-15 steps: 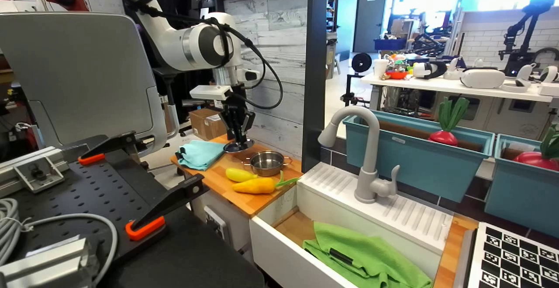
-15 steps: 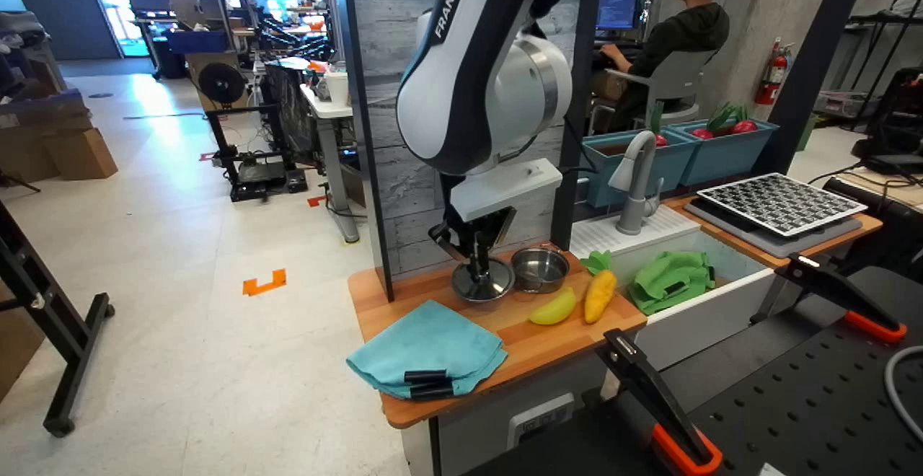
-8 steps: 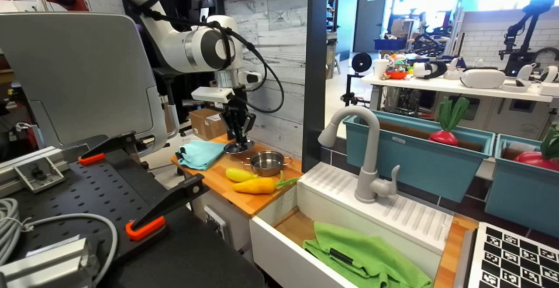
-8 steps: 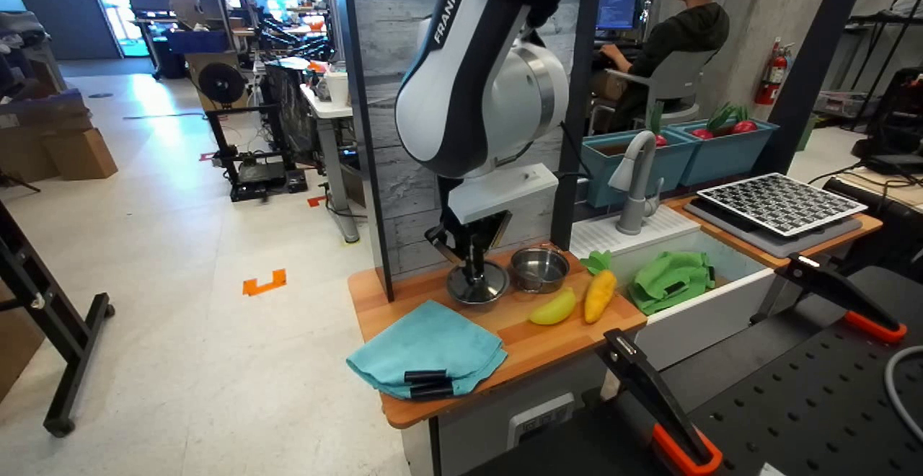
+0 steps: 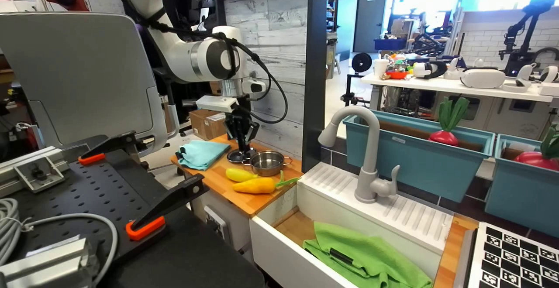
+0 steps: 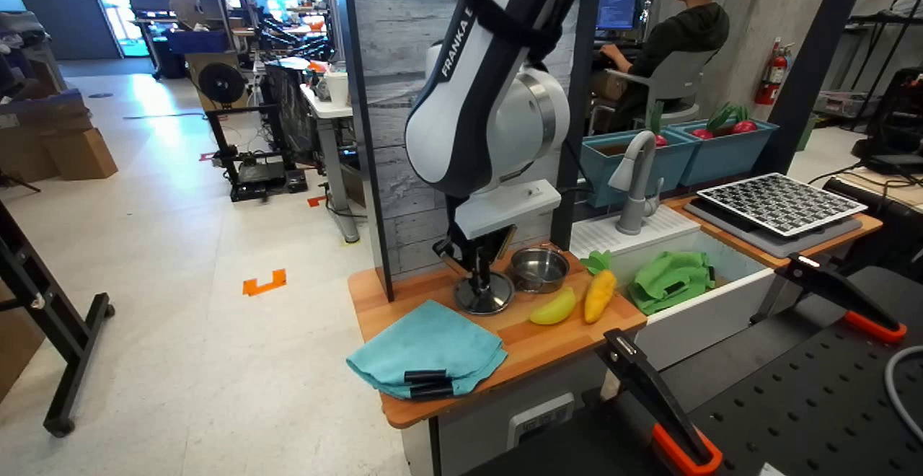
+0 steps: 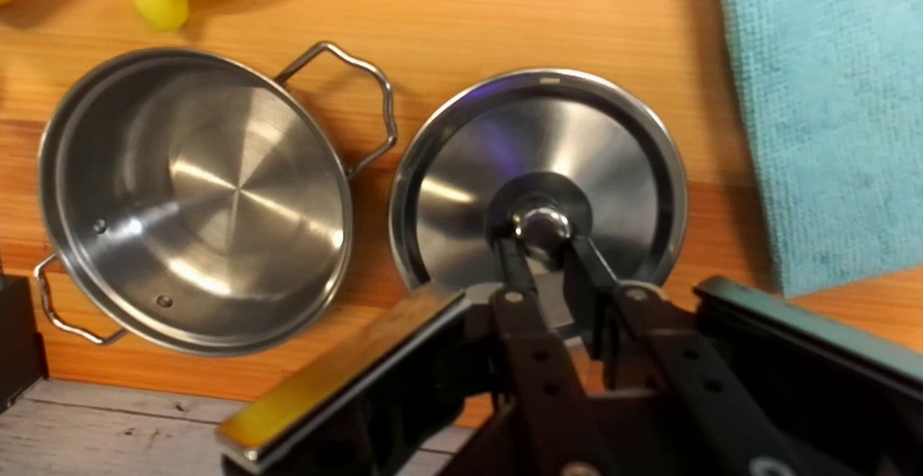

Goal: Remove the silver lid from the silver pot, move the faucet to the right

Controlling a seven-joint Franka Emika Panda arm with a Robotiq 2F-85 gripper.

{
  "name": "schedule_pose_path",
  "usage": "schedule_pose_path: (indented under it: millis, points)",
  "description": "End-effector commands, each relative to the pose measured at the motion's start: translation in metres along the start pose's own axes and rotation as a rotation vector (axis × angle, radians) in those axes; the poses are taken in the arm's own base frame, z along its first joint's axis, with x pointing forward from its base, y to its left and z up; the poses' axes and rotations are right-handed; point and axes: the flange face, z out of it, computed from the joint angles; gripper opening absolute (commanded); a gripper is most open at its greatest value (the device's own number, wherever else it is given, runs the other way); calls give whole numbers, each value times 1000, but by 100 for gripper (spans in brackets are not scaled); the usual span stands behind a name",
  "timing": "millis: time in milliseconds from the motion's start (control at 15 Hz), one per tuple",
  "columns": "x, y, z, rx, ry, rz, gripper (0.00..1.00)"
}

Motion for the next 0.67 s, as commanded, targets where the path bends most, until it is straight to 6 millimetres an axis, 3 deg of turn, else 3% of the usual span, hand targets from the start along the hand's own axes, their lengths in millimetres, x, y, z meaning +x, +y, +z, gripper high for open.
schedule_pose_path:
  millis: [0,67,133,267,600]
  points:
    - [9,-1,12,-9,-5,-9,5]
    - [10,-1,14,-8,-5,-7,5]
    - [11,-1,14,-8,-5,-4,44]
    - [10,0,14,-7,-8,-1,52]
    - [7,1,9,-13,-27,-16,88]
